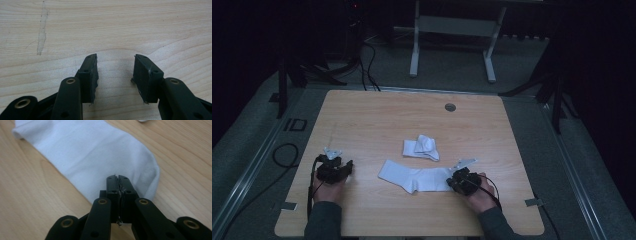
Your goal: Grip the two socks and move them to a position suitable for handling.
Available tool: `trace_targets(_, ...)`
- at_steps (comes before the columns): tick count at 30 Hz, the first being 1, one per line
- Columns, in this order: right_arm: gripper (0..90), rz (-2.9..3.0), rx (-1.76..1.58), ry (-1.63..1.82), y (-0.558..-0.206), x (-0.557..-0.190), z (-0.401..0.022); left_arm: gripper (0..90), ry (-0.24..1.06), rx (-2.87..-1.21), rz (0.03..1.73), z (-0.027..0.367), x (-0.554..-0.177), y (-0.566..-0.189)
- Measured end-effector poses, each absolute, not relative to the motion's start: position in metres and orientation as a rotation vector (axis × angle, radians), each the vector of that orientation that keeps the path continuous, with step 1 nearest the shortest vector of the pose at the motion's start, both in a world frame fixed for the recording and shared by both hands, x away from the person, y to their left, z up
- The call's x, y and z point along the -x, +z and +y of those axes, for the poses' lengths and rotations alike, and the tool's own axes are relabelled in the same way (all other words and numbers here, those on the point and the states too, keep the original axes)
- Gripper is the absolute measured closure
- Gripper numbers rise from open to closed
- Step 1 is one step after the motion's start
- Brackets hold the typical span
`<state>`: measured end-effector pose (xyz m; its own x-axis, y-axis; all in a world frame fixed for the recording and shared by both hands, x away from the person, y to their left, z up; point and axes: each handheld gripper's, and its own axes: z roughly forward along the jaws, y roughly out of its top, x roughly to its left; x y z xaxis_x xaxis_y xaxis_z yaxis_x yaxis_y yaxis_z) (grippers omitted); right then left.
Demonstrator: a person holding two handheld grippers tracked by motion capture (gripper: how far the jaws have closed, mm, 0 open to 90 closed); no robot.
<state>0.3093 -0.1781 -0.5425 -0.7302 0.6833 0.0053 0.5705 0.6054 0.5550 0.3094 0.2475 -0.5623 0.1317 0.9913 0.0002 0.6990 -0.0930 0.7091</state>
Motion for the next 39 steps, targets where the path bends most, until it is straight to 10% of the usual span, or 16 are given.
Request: trace_targets(39, 89.8, 2.482, -1.016, 0.809, -0.530, -0.390, -0.111, 53.5, 0.669, -1.856, 1.619, 0.247, -0.311, -0.562)
